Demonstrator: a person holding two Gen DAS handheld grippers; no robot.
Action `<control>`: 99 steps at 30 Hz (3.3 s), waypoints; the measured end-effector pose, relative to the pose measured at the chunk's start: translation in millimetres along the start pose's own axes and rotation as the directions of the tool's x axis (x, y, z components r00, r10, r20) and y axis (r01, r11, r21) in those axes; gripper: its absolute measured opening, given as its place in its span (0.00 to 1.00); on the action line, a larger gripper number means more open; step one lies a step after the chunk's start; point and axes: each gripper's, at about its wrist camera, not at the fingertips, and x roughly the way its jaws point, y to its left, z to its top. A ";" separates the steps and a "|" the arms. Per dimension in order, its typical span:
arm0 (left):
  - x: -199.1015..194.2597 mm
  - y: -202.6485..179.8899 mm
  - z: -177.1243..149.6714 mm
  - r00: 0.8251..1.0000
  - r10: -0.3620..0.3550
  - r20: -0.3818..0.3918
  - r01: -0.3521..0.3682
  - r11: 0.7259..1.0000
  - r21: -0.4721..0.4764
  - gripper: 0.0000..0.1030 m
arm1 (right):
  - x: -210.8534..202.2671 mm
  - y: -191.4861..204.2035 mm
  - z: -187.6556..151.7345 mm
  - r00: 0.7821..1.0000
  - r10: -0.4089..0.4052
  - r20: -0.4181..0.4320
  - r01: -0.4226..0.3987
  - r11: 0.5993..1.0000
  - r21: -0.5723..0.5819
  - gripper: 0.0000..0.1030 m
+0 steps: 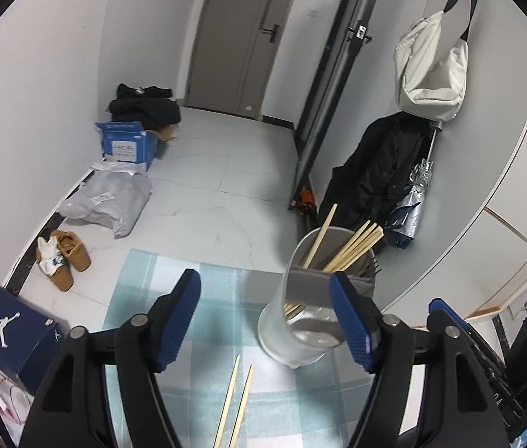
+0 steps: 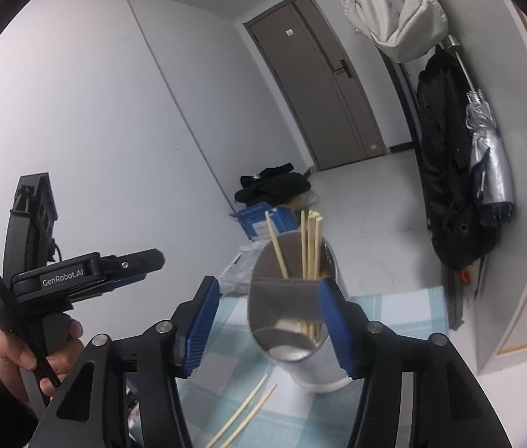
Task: Organize utensils
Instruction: 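Move both open grippers back over the last two wooden chopsticks, then close the right gripper on a wooden chopstick and lift it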
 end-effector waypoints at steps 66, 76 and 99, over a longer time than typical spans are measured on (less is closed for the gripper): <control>16.5 138.8 -87.2 0.986 0.091 -0.140 -0.132 0.938 -0.321 0.97 | 155.5 58.6 -158.2 0.759 -0.441 -0.478 0.308 0.891 -0.334 0.37; 19.1 143.3 -87.6 0.983 0.088 -0.160 -0.138 0.930 -0.340 0.97 | 153.3 64.5 -154.4 0.745 -0.355 -0.565 0.167 0.919 -0.358 0.07; 24.7 141.2 -90.2 0.980 0.128 -0.150 -0.168 0.941 -0.294 0.97 | 150.9 74.9 -164.9 0.654 -0.289 -0.699 -0.076 0.894 -0.441 0.14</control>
